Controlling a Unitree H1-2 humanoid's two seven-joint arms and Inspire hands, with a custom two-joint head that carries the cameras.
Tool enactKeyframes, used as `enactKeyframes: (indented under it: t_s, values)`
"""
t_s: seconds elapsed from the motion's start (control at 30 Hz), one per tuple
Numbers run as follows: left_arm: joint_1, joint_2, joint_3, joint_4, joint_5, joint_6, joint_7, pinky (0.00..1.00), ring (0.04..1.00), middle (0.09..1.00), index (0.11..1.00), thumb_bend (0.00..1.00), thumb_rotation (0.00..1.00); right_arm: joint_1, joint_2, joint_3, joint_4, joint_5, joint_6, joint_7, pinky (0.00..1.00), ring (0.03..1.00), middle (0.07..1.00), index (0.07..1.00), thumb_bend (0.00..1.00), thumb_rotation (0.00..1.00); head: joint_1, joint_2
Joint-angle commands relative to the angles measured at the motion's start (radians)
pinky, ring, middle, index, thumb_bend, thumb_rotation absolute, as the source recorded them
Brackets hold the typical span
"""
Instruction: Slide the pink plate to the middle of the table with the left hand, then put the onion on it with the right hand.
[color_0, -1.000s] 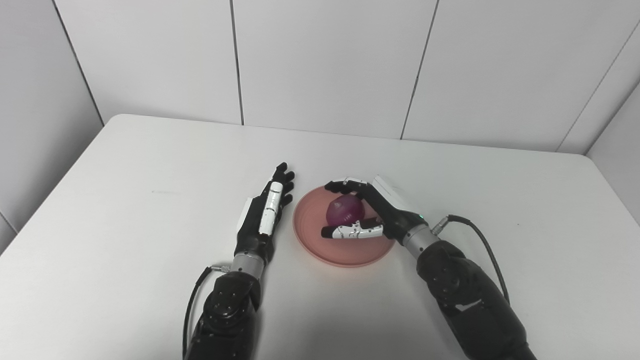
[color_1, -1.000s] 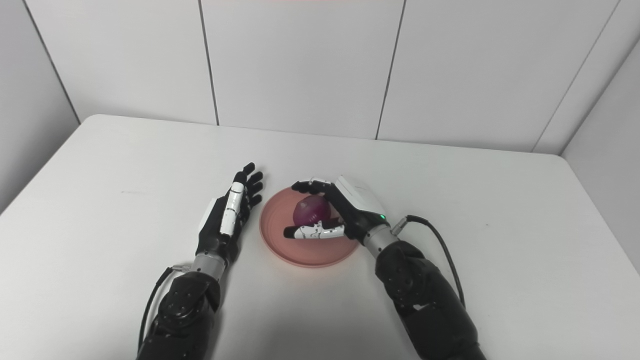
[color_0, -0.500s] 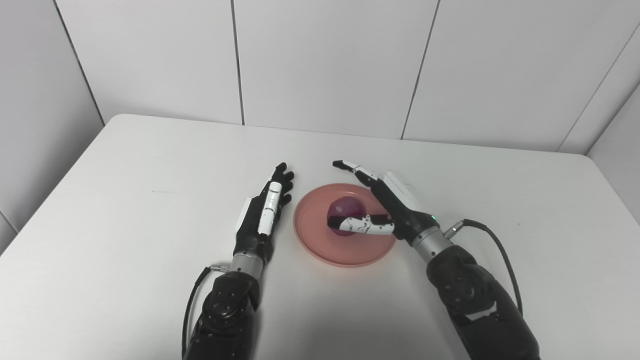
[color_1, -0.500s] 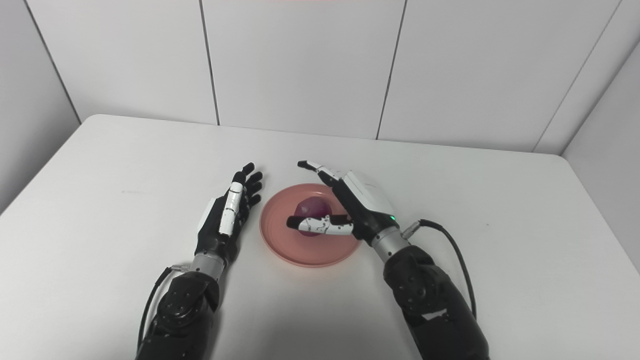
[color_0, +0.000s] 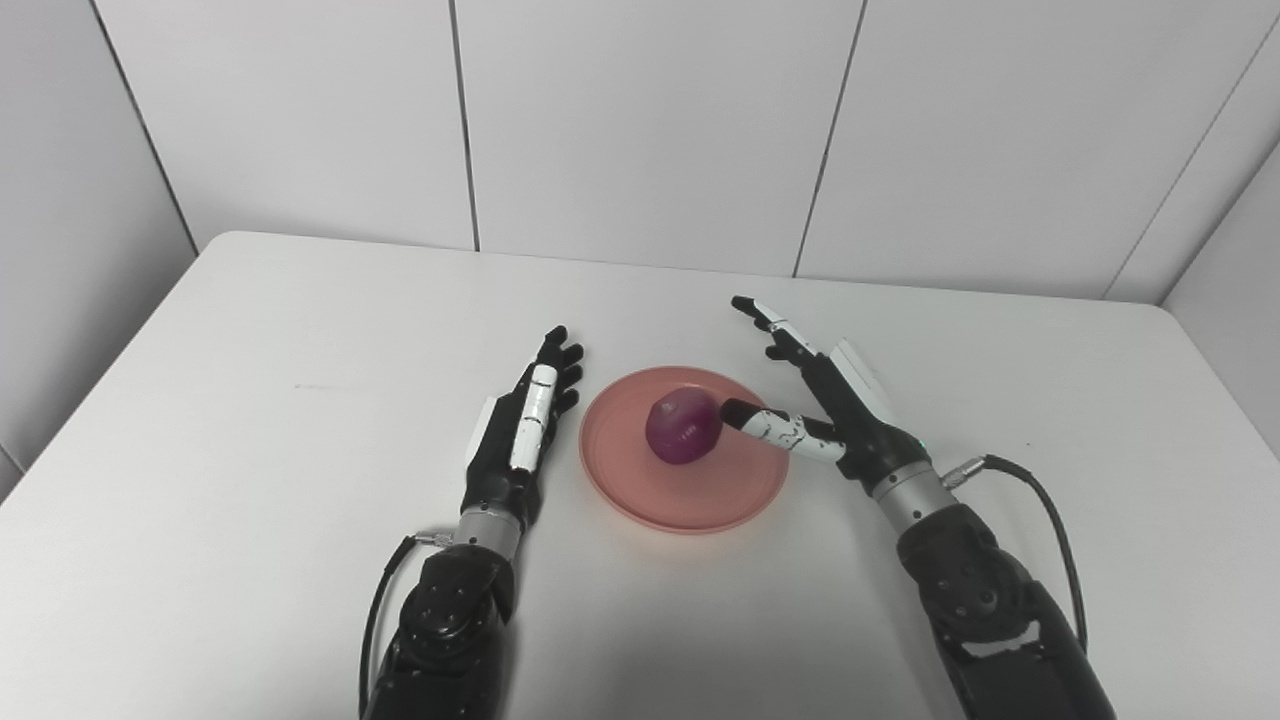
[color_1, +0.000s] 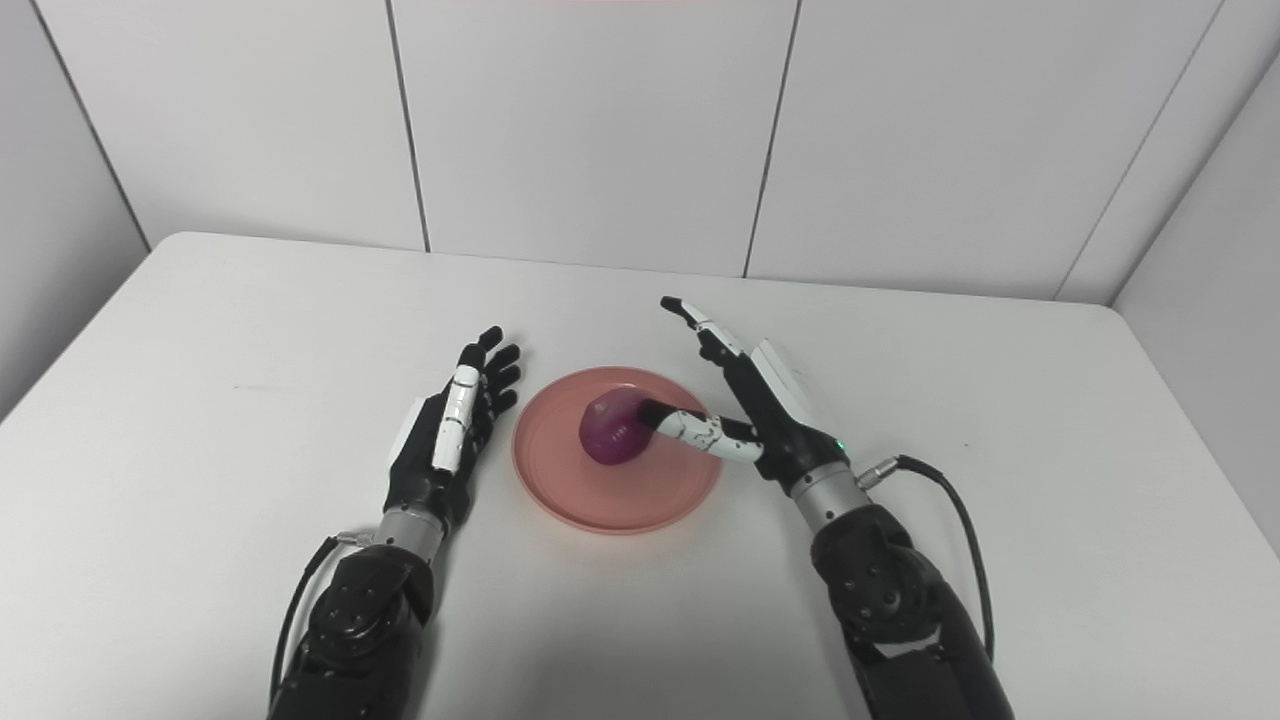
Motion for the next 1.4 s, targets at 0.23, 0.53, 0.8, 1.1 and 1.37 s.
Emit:
enactKeyframes:
  t_s: [0.23,0.53,0.8,1.1,1.37]
  values:
    - [-0.035,-0.004,0.001,-0.022,-0.036,-0.027,-0.013,0.94,0.941,0.931,0.932,0.62,1.0,-0.004,-0.01,-0.04,-0.002,0.064,-0.003,-0.004,0.84,0.93,0.96,0.967,0.74,0.94,0.0,-0.002]
    - [-0.033,0.002,0.001,-0.019,-0.048,-0.026,-0.013,0.94,0.94,0.93,0.93,0.63,1.0,0.014,0.002,-0.05,0.023,0.088,0.02,-0.007,0.89,0.943,0.959,0.977,0.73,1.0,0.001,-0.002]
    - [-0.028,0.019,0.011,-0.016,-0.086,-0.024,-0.033,0.97,0.956,0.941,0.939,0.63,1.0,0.021,0.018,-0.052,0.051,0.111,0.019,-0.011,0.9,0.945,0.946,0.972,0.74,1.0,0.004,-0.005]
    - [-0.03,0.063,0.007,-0.003,-0.099,-0.037,-0.072,0.99,0.972,0.959,0.954,0.62,1.0,0.017,0.04,-0.07,0.092,0.128,0.007,-0.036,0.91,0.946,0.951,0.963,0.73,1.0,0.0,-0.008]
    - [-0.031,0.085,0.009,0.002,-0.095,-0.045,-0.088,0.99,0.97,0.959,0.951,0.62,1.0,0.014,0.063,-0.082,0.117,0.149,-0.007,-0.059,0.95,0.957,0.961,0.986,0.75,1.0,-0.013,-0.004]
